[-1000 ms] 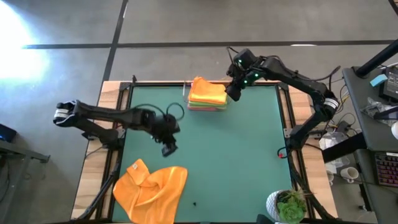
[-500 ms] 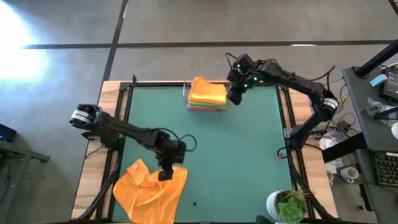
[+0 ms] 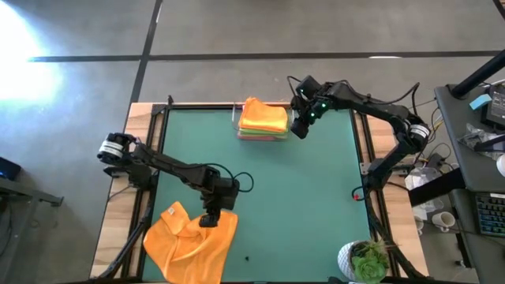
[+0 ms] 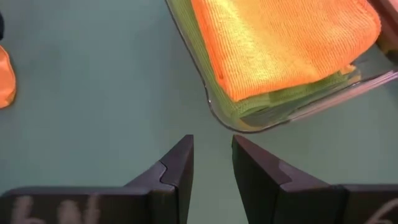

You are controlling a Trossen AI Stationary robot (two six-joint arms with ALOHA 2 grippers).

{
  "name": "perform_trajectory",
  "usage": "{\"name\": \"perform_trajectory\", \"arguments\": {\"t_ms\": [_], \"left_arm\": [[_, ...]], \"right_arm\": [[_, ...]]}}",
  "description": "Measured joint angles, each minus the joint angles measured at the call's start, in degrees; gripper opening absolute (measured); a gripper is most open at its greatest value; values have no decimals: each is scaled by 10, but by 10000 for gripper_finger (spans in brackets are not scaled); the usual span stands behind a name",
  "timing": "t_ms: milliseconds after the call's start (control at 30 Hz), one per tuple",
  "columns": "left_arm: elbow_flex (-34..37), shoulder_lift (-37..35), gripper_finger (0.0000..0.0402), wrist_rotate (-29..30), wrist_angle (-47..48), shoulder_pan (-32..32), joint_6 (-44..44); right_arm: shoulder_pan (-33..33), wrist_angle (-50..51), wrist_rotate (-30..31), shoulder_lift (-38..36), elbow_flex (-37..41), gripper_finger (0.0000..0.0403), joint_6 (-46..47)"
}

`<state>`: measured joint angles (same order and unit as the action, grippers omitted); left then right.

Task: Fold microfiber towels
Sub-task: Fold the orange microfiber towel

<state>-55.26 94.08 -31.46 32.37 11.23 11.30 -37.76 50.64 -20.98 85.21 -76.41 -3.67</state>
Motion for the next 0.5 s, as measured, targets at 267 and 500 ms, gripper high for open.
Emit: {"name": "perform_trajectory", "arguments": {"t_ms": [267,500], "left_arm": [[41,9,189,-15,-23,-15,-42],[48,54,189,-35,-39,-32,-43]], "right_arm": [[0,2,0,-11,1,100,8],[0,1,0,-27,1,100,6]]}}
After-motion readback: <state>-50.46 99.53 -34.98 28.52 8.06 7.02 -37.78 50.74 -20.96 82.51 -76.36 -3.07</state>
